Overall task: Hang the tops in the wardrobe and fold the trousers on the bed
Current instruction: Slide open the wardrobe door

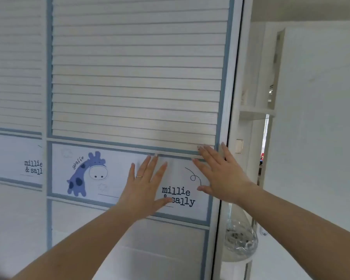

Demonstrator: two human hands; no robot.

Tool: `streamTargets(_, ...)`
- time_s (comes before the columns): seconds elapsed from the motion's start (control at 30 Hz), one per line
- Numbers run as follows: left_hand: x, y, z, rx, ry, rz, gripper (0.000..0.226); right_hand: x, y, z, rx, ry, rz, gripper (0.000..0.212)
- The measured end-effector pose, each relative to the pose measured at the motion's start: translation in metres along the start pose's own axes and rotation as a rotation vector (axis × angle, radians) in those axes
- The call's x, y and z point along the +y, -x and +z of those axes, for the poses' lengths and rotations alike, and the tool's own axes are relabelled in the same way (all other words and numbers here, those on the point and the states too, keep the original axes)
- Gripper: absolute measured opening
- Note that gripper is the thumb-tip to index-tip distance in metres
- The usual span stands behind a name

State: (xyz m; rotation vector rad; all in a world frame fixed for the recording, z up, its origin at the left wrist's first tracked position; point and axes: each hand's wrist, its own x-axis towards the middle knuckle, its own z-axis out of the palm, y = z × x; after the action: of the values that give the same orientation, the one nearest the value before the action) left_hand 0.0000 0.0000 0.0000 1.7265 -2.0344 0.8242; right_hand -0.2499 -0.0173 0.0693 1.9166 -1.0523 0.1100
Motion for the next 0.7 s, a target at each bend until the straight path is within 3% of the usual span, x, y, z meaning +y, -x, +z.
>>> streamTargets(0.23, 0.005, -0.038, 0.013, 0.233, 0.074, -0.032, 0.091, -0.007, -0.026, 0.03, 0.134, -0.021, 0.017, 0.089)
streamTargets(0.7, -0.018, -0.049, 0.038, 0.299, 0.079, -0.143, 0.084, -0.024, -0.046, 0.037, 0.215, -0.141, 0.013, 0.088)
